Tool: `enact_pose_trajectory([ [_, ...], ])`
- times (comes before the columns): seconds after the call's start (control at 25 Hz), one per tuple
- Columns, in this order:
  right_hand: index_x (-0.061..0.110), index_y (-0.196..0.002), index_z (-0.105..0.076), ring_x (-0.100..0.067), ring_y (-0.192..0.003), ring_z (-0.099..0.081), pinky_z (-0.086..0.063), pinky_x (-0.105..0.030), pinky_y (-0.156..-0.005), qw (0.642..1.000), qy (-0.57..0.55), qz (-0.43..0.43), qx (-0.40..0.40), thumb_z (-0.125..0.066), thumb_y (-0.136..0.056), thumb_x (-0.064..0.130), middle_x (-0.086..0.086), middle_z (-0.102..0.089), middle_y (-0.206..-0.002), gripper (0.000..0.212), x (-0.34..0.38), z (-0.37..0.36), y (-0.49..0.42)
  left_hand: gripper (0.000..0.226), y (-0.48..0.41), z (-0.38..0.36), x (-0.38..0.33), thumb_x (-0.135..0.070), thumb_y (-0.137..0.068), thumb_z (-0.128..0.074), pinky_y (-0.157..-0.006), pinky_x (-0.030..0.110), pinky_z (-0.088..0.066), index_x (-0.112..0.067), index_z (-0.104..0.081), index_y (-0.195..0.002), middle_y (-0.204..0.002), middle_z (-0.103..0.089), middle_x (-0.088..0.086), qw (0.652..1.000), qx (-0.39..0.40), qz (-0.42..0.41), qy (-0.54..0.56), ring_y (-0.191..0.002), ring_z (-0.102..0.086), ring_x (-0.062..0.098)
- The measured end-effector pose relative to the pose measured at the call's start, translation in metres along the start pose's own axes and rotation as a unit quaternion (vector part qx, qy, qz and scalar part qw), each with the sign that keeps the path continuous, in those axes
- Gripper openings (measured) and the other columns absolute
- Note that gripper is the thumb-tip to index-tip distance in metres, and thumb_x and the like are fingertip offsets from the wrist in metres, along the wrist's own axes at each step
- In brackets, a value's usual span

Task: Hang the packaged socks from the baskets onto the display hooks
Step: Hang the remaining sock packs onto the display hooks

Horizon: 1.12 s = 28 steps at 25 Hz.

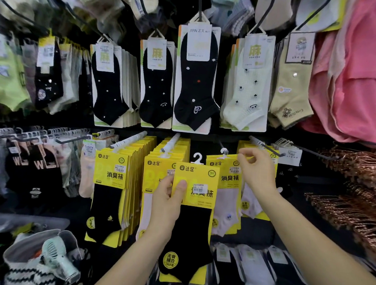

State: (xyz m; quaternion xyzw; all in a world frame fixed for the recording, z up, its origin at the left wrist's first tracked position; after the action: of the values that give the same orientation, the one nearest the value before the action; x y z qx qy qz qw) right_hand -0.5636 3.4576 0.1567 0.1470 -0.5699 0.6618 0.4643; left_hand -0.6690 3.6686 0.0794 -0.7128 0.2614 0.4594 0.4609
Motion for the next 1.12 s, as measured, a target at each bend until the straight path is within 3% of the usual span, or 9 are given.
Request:
enact_pose_trajectory([
  [0.08,0.021,-0.073,-0.067,-0.018,-0.069,-0.055,-0.041,-0.028,-0.064,0.996,-0.061,0.022,0.068,-0.060,-0.088,0.029,-0.004,-0.066,-0.077,0.018,0.014,-0.006,0.011,0.010,0.003,-0.013,0.003,-0.021,-0.094,-0.053,-0.077,0.043,-0.057,-0.020,-0.061,-0.099,-0.099,-0.071,0.006,1.000,0.018,0.001,-0.006,-0.092,-0.069,0.023],
  [0.16,0.028,-0.071,-0.066,-0.012,-0.067,-0.052,-0.043,-0.025,-0.064,0.983,-0.102,0.020,0.153,-0.062,-0.087,0.031,-0.001,-0.065,-0.072,0.017,0.023,-0.016,0.023,0.006,0.005,-0.026,0.006,-0.020,-0.092,-0.055,-0.076,0.041,-0.057,-0.022,-0.060,-0.094,-0.097,-0.071,0.005,1.000,0.024,0.001,-0.019,-0.090,-0.068,0.022],
  [0.28,0.028,-0.072,-0.067,-0.016,-0.072,-0.054,-0.049,-0.037,-0.072,0.977,-0.103,0.013,0.185,-0.064,-0.087,0.024,-0.013,-0.068,-0.080,0.016,0.023,-0.014,0.022,0.006,0.009,-0.044,0.012,-0.020,-0.092,-0.056,-0.072,0.035,-0.056,-0.024,-0.058,-0.089,-0.091,-0.071,0.000,0.999,0.038,0.002,-0.030,-0.085,-0.069,0.017],
  [0.36,0.026,-0.070,-0.066,-0.017,-0.073,-0.056,-0.050,-0.039,-0.074,0.978,-0.069,0.004,0.196,-0.063,-0.088,0.023,-0.005,-0.068,-0.075,0.018,0.016,-0.012,0.017,0.006,0.010,-0.051,0.017,-0.019,-0.092,-0.056,-0.068,0.029,-0.057,-0.024,-0.059,-0.089,-0.088,-0.072,-0.003,0.999,0.045,0.006,-0.030,-0.082,-0.069,0.013],
  [0.48,0.027,-0.066,-0.063,-0.013,-0.071,-0.058,-0.050,-0.035,-0.074,0.981,-0.030,0.005,0.192,-0.062,-0.088,0.023,0.008,-0.064,-0.068,0.023,0.014,-0.011,0.007,0.006,0.006,-0.058,0.019,-0.019,-0.092,-0.055,-0.061,0.020,-0.055,-0.022,-0.059,-0.090,-0.084,-0.071,-0.006,0.999,0.044,0.019,-0.014,-0.077,-0.069,0.005],
  [0.64,0.024,-0.062,-0.063,-0.006,-0.060,-0.051,-0.043,-0.025,-0.061,0.988,-0.017,0.010,0.154,-0.062,-0.088,0.023,0.010,-0.060,-0.063,0.026,0.022,-0.010,-0.015,0.011,-0.009,-0.062,0.019,-0.025,-0.094,-0.054,-0.077,0.028,-0.055,-0.019,-0.063,-0.091,-0.094,-0.070,0.001,0.997,0.026,0.060,-0.037,-0.089,-0.066,0.014],
  [0.76,0.019,-0.068,-0.066,-0.002,-0.057,-0.047,-0.036,-0.022,-0.054,0.991,0.006,0.032,0.130,-0.061,-0.088,0.023,0.010,-0.059,-0.063,0.022,0.029,-0.012,-0.029,0.017,-0.017,-0.060,0.016,-0.021,-0.094,-0.053,-0.080,0.019,-0.048,-0.014,-0.061,-0.107,-0.106,-0.066,0.000,0.997,0.009,0.057,-0.059,-0.100,-0.061,0.013],
  [0.92,0.018,-0.073,-0.066,-0.003,-0.059,-0.049,-0.035,-0.021,-0.051,0.991,0.042,0.013,0.128,-0.061,-0.088,0.025,0.010,-0.059,-0.066,0.018,0.017,-0.022,-0.040,0.047,-0.019,-0.058,0.026,-0.021,-0.092,-0.056,-0.097,0.022,-0.037,-0.011,-0.041,-0.136,-0.138,-0.047,0.001,0.992,0.016,0.070,-0.099,-0.125,-0.044,0.013],
  [1.12,0.019,-0.075,-0.066,-0.003,-0.058,-0.049,-0.036,-0.021,-0.050,0.993,0.034,-0.006,0.115,-0.060,-0.089,0.025,0.011,-0.059,-0.066,0.017,0.003,-0.029,-0.045,0.060,-0.021,-0.060,0.041,-0.023,-0.092,-0.057,-0.105,0.029,-0.031,-0.012,-0.030,-0.144,-0.148,-0.035,0.007,0.986,0.036,0.106,-0.120,-0.135,-0.035,0.019],
])
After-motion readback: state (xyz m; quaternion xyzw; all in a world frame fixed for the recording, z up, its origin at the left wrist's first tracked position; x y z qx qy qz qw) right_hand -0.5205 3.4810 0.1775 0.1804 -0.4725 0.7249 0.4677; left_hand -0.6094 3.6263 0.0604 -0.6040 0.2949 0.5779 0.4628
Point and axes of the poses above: each hand's wrist, its own y-axis away from the middle knuckle, its own z-axis out of the back of the hand, x = y × z, the point moved 8 cm from there along -y, towards the middle knuckle
